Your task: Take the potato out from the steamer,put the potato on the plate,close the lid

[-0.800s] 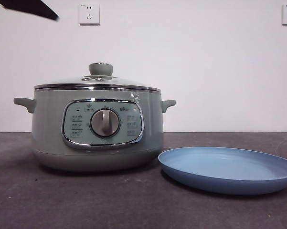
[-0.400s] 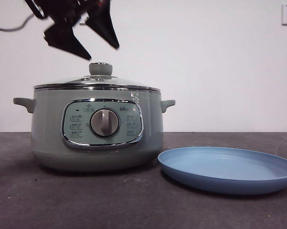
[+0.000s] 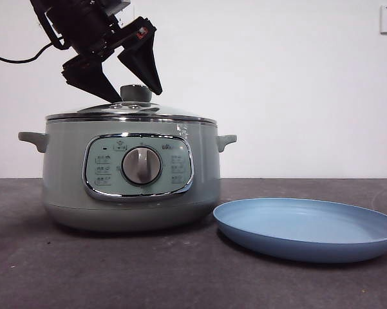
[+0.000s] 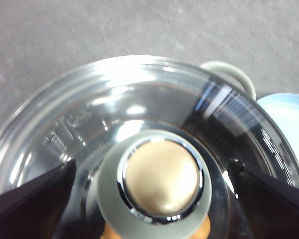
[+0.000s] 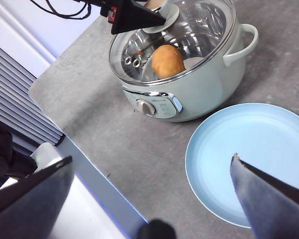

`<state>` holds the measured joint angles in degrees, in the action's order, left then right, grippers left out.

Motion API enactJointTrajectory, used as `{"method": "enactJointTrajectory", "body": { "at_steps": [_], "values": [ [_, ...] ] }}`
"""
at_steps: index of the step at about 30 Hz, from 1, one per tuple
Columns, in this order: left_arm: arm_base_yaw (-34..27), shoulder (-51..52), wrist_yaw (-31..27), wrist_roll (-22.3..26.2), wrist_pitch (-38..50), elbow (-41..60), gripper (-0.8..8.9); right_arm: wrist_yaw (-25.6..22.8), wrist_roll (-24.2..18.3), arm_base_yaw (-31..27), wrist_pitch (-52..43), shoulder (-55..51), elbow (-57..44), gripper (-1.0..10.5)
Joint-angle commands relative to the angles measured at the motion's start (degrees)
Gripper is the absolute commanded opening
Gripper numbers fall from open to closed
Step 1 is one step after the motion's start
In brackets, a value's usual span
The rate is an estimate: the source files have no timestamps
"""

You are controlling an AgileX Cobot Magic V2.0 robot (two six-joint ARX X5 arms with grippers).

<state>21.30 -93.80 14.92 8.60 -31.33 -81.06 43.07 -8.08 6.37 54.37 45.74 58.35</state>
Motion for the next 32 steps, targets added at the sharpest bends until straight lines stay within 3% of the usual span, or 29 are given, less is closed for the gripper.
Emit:
{"method": "enactJointTrajectory", "body": {
  "at_steps": [1,12,24,30,32],
  "values": [
    [0.17,-0.20,-0.13,0.66,0.11,0.02,5.14,0.04,0.13,0.09,-0.37,0.02,0.13,6.6],
    [0.57,-0.20,0.20,0.61,0.00,0.02,-0.17,0.04,0.13,0.09,-0.42,0.02,0.13,6.6],
    [0.20,7.39,0.09,0.00,0.79,-0.07,-0.08,0.09,3.04,1.46,-7.17,4.24,0.13,6.6],
    [-3.61,19.23,-0.02,-2.03,-4.37,-0.07,-0.09,-0.26,7.89,8.37,-20.85,13.03,0.83,6.6],
    [-5.73,24.04,-0.42,-2.51,-7.54,-0.07,-0.09,-3.28,8.24,11.96,-23.02,18.03,3.50,6.6]
  ]
}}
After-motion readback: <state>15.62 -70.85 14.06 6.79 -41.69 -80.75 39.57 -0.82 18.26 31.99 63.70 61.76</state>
